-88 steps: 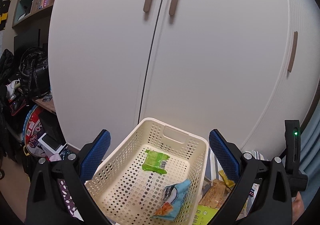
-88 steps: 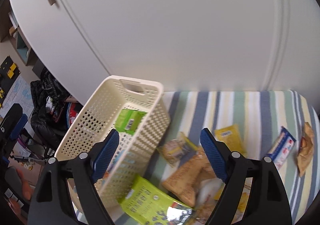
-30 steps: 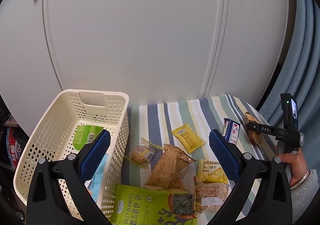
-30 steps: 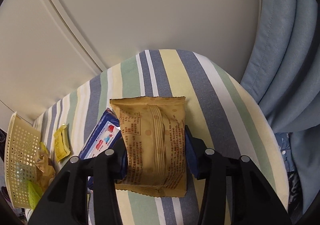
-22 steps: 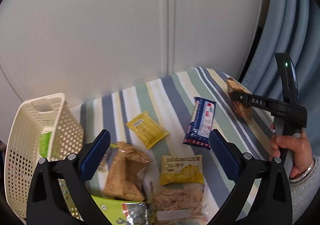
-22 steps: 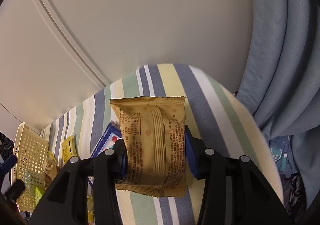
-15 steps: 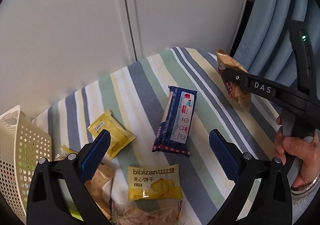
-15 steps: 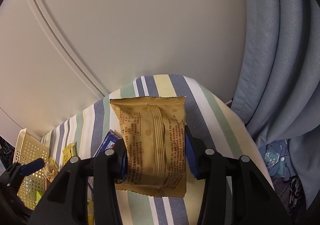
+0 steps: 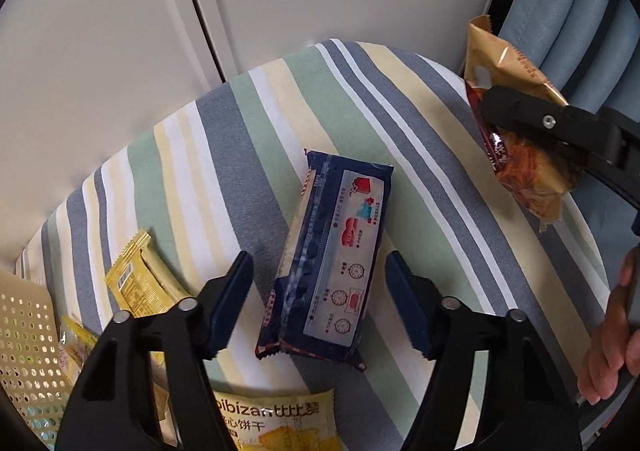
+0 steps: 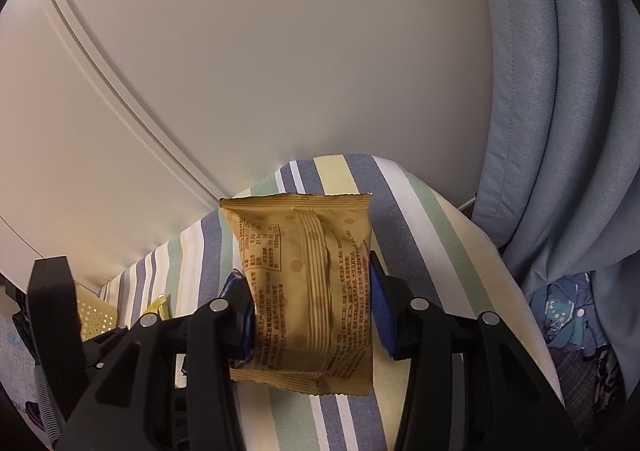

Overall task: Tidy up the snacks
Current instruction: 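Drop the navy biscuit bar into the basket with left gripper while right holds tan pouch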

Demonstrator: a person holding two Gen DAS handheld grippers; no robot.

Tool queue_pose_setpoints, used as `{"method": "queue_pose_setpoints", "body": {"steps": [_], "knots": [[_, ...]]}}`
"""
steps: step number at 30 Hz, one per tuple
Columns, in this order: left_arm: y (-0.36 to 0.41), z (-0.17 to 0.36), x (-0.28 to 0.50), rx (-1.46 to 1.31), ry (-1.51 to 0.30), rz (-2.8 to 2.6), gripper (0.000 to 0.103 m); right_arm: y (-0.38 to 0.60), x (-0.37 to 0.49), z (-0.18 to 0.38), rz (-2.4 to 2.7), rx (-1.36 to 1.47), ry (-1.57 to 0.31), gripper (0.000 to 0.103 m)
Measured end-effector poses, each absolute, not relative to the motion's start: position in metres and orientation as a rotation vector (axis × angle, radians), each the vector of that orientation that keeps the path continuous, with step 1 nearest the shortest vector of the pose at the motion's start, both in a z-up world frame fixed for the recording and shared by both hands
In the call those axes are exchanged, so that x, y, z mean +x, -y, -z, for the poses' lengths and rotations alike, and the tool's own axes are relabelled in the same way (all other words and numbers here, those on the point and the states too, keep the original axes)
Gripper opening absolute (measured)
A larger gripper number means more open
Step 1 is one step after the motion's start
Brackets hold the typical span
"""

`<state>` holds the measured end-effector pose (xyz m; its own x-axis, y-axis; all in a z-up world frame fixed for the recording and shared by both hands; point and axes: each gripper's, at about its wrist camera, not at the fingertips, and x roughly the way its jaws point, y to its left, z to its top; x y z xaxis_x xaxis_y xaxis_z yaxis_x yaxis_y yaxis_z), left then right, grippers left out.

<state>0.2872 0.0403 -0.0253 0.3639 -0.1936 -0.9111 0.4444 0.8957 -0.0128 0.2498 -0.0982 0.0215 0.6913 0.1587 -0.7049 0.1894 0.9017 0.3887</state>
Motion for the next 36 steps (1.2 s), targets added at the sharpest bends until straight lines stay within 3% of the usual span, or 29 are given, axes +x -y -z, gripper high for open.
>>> {"method": "queue_pose_setpoints", "body": {"steps": [3, 6, 15, 28, 36], "knots": [[-0.036, 0.030, 0.290, 0.231, -1.140, 0.431, 0.052, 0.097, 0.251, -0.021, 0.010, 0.465, -0.818, 0.045], [-0.025, 0.032, 0.304, 0.239, -1.127, 0.431, 0.049, 0.095, 0.252, -0.021, -0.004, 0.474, -0.819, 0.045], [-0.027, 0.035, 0.299, 0.208, -1.100, 0.429, 0.047, 0.094, 0.252, -0.022, 0.003, 0.465, -0.811, 0.045], [-0.089, -0.028, 0.274, 0.063, -0.997, 0.401, 0.045, 0.087, 0.250, -0.023, -0.012, 0.450, -0.796, 0.045], [-0.173, -0.078, 0.242, -0.007, -0.900, 0.281, 0.045, 0.084, 0.250, -0.020, -0.018, 0.435, -0.800, 0.045]]}}
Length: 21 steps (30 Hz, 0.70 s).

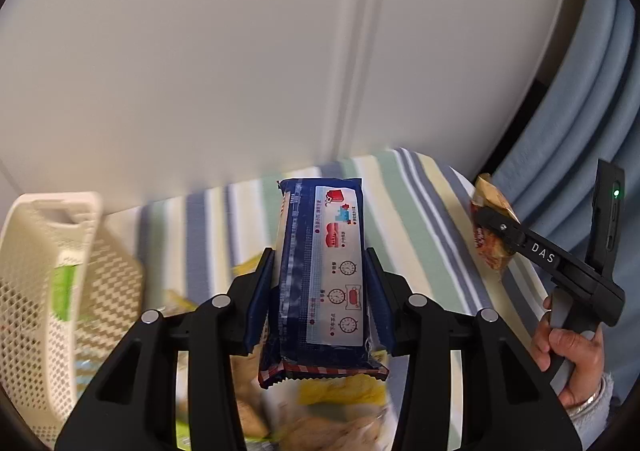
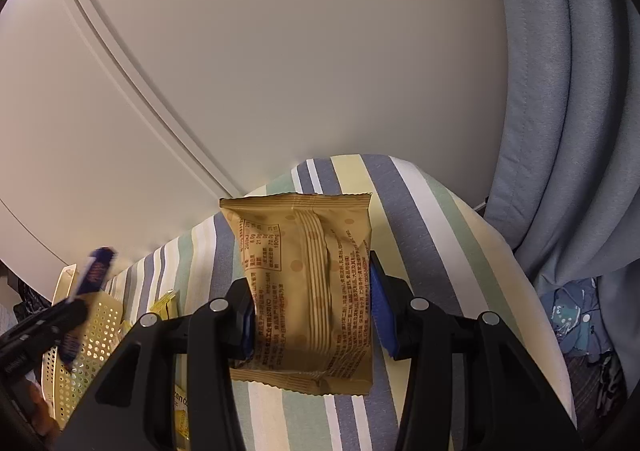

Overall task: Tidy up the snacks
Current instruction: 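Drop the navy biscuit bar into the basket with left gripper while right holds tan pouch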

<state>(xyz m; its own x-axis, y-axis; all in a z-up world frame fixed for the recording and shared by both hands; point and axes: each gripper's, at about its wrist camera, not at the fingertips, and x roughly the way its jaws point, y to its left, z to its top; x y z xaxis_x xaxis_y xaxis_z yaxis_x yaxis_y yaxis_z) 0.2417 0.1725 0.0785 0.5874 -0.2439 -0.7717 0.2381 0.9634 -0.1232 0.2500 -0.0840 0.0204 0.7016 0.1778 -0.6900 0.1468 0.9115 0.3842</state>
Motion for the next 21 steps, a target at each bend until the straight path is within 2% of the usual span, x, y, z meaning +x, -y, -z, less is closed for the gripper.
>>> {"method": "queue_pose_setpoints", "body": {"steps": [10, 19, 20, 21], "knots": [[-0.298, -0.125, 0.190, -0.114, -0.792, 0.073, 0.045, 0.076, 0.252, -0.018, -0.013, 0.417, -0.808, 0.045], [-0.379, -0.115, 0.159, -0.174, -0.786, -0.133, 0.046, 0.063, 0.254, -0.021, -0.013, 0.372, -0.816, 0.045], [-0.386, -0.116, 0.155, -0.175, -0.784, -0.151, 0.048, 0.064, 0.254, -0.020, -0.015, 0.374, -0.817, 0.045], [-0.388, -0.112, 0.153, -0.173, -0.784, -0.172, 0.061, 0.064, 0.254, -0.020, -0.016, 0.377, -0.818, 0.045]]}}
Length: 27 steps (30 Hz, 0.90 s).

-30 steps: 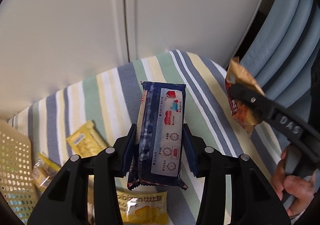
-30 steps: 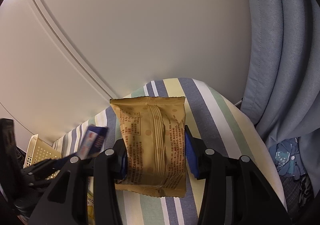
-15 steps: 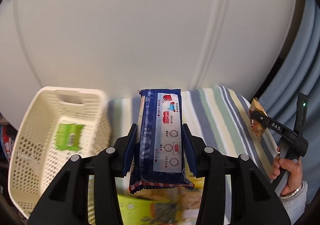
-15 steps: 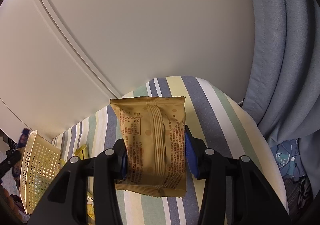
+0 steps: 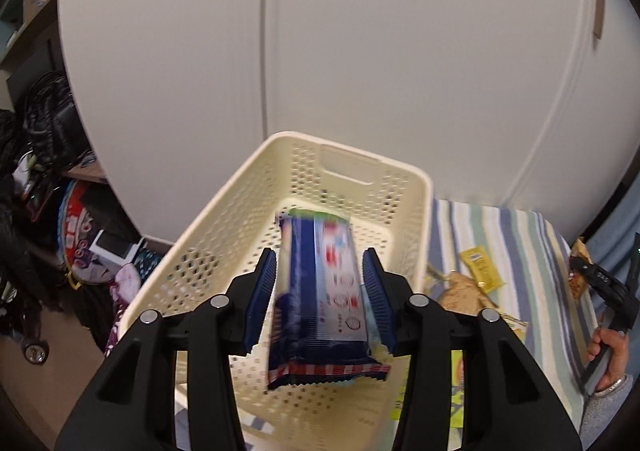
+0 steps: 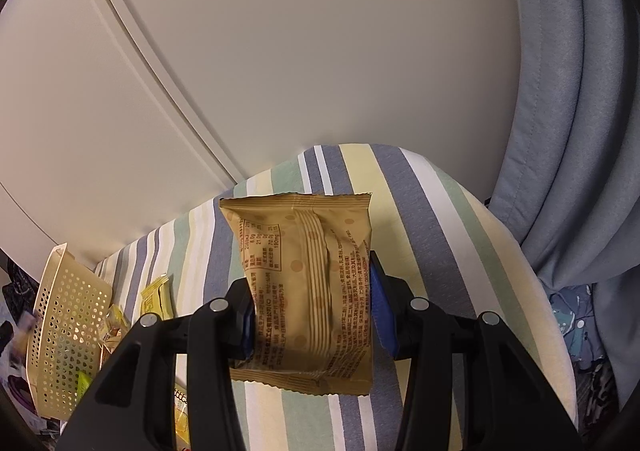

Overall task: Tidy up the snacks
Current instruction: 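Drop the navy biscuit bar into the basket with left gripper while right holds tan pouch, then carry the tan cookie pouch into the cream basket and open the right gripper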

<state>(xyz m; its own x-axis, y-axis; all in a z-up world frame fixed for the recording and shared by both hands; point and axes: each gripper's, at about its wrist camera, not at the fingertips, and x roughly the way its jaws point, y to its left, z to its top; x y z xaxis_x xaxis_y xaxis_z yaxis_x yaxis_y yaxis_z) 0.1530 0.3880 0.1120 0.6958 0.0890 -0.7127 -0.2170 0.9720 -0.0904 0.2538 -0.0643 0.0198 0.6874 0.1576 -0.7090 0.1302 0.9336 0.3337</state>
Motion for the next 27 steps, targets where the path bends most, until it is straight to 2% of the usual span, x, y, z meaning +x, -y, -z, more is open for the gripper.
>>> {"method": "queue_pose_setpoints", "body": {"steps": [1, 2, 3, 12, 18, 27], "knots": [[-0.385, -0.107, 0.151, -0.172, -0.779, -0.191, 0.084, 0.065, 0.254, -0.019, -0.015, 0.377, -0.820, 0.045], [-0.388, -0.107, 0.148, -0.172, -0.764, -0.217, 0.094, 0.065, 0.254, -0.019, -0.012, 0.376, -0.821, 0.045], [-0.387, -0.106, 0.145, -0.170, -0.746, -0.238, 0.100, 0.065, 0.255, -0.019, -0.010, 0.372, -0.821, 0.045], [-0.402, -0.103, 0.110, -0.247, -0.602, -0.387, 0.100, 0.058, 0.253, -0.024, -0.048, 0.352, -0.796, 0.045], [-0.399, -0.105, 0.098, -0.196, -0.543, -0.427, 0.100, 0.044, 0.242, -0.041, -0.120, 0.354, -0.746, 0.045], [-0.420, -0.100, 0.081, -0.299, -0.494, -0.435, 0.100, -0.059, 0.225, -0.088, -0.400, 0.289, -0.732, 0.045]]}}
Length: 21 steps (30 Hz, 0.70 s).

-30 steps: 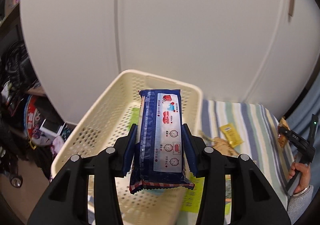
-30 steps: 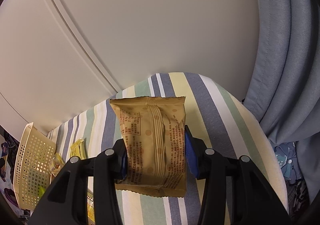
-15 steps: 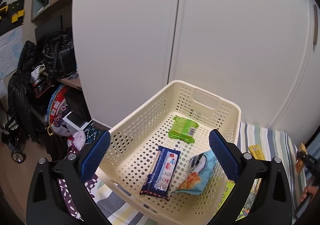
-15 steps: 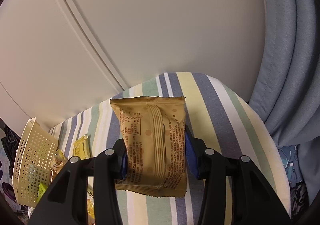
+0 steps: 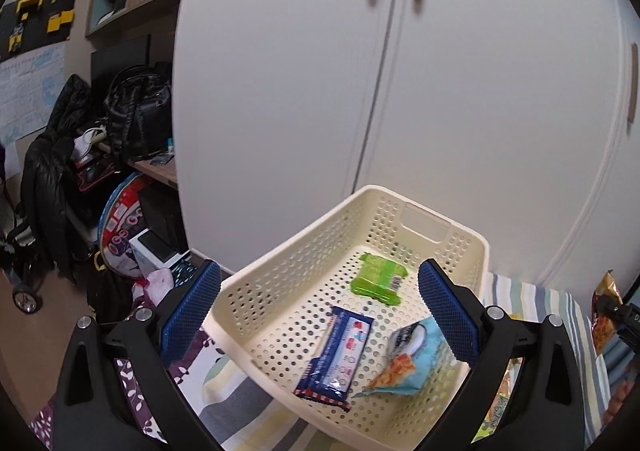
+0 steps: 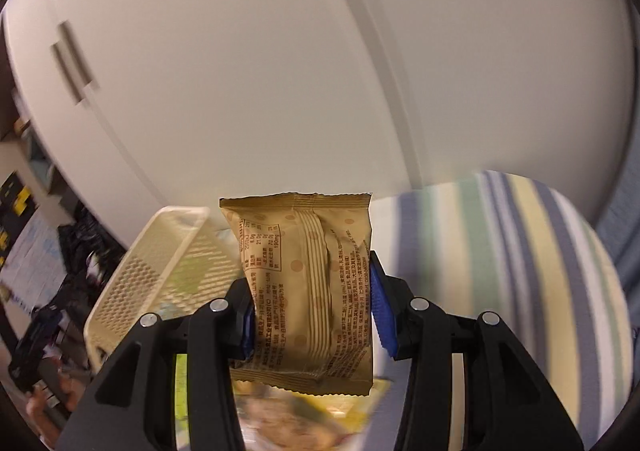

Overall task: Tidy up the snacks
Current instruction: 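Carry the tan cookie pouch into the cream basket and open the right gripper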

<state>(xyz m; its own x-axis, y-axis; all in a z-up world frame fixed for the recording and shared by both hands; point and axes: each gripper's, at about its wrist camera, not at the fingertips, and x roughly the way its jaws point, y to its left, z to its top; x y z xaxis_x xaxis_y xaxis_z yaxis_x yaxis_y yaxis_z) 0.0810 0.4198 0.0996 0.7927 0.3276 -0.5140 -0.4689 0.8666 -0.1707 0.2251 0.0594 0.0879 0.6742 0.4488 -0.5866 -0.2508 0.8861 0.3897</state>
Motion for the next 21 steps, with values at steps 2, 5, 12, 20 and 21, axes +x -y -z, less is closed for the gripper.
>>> {"method": "queue_pose_setpoints", "body": {"steps": [2, 5, 12, 20, 21], "knots": [[-0.423, -0.099, 0.078, -0.287, -0.484, -0.464, 0.100, -0.091, 0.224, -0.101, -0.471, 0.273, -0.732, 0.046], [-0.425, -0.100, 0.072, -0.255, -0.461, -0.519, 0.100, -0.139, 0.223, -0.118, -0.568, 0.253, -0.735, 0.046], [-0.430, -0.109, 0.062, -0.243, -0.427, -0.526, 0.100, -0.236, 0.221, -0.132, -0.681, 0.149, -0.758, 0.045], [-0.451, -0.107, 0.048, -0.368, -0.397, -0.532, 0.100, -0.312, 0.228, -0.112, -0.691, 0.086, -0.818, 0.046], [-0.452, -0.107, 0.048, -0.371, -0.395, -0.538, 0.100, -0.318, 0.231, -0.108, -0.687, 0.083, -0.830, 0.046]]}}
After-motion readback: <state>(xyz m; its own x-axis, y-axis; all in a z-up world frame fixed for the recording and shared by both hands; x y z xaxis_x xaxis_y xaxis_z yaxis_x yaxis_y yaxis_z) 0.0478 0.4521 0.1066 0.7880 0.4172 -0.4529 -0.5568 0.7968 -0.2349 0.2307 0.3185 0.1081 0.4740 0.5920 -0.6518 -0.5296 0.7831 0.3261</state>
